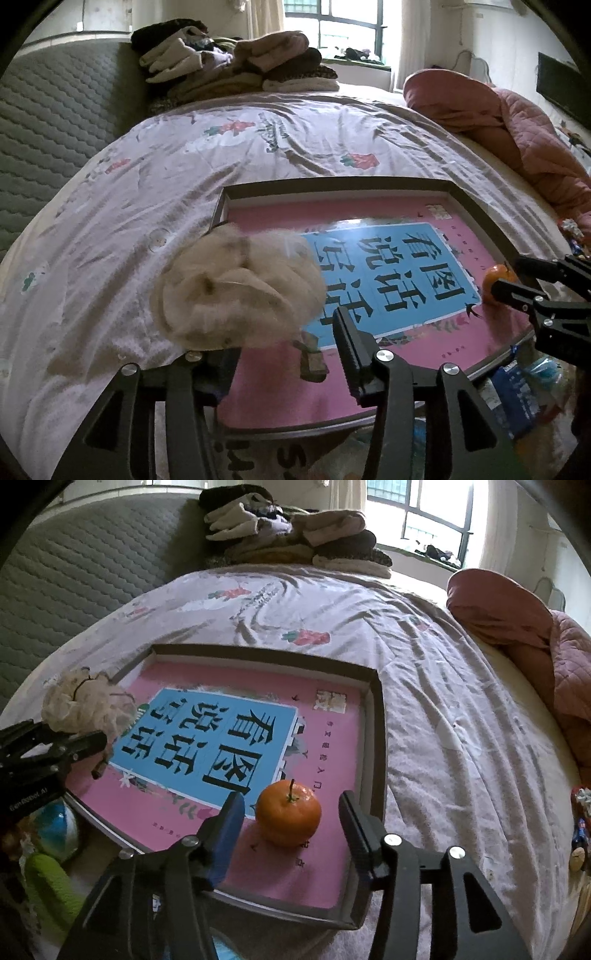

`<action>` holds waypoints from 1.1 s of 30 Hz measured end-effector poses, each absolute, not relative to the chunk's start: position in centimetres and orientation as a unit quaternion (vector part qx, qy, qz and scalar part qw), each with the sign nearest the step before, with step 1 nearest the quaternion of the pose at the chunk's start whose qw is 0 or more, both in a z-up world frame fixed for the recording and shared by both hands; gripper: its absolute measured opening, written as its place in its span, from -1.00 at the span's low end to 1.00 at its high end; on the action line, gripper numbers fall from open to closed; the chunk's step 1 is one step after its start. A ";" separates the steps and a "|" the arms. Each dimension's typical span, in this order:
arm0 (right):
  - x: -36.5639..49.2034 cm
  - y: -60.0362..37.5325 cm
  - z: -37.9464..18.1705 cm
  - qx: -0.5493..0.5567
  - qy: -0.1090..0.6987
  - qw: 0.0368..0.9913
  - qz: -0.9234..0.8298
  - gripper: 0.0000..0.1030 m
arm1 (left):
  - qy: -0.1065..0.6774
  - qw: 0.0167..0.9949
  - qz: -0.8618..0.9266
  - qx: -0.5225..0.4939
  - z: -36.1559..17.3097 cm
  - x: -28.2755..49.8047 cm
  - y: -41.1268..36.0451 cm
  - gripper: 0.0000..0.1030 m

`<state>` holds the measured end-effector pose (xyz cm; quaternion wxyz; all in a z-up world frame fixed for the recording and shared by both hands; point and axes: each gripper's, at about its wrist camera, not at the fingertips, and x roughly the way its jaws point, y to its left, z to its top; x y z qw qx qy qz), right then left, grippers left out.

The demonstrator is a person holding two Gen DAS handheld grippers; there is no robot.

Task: Organize objects
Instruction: 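Lower mesh bag onto pink tray and open left tool while right releases tangerine there, then withdraw both tools from the tray back toward the remaining items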

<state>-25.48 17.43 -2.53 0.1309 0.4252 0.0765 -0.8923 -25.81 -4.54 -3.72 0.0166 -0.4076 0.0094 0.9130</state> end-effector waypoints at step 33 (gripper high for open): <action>-21.6 18.4 3.8 0.352 0.038 0.153 -0.923 0.08 | 0.012 0.021 0.934 -0.356 2.7 -22.2 -5.2 0.36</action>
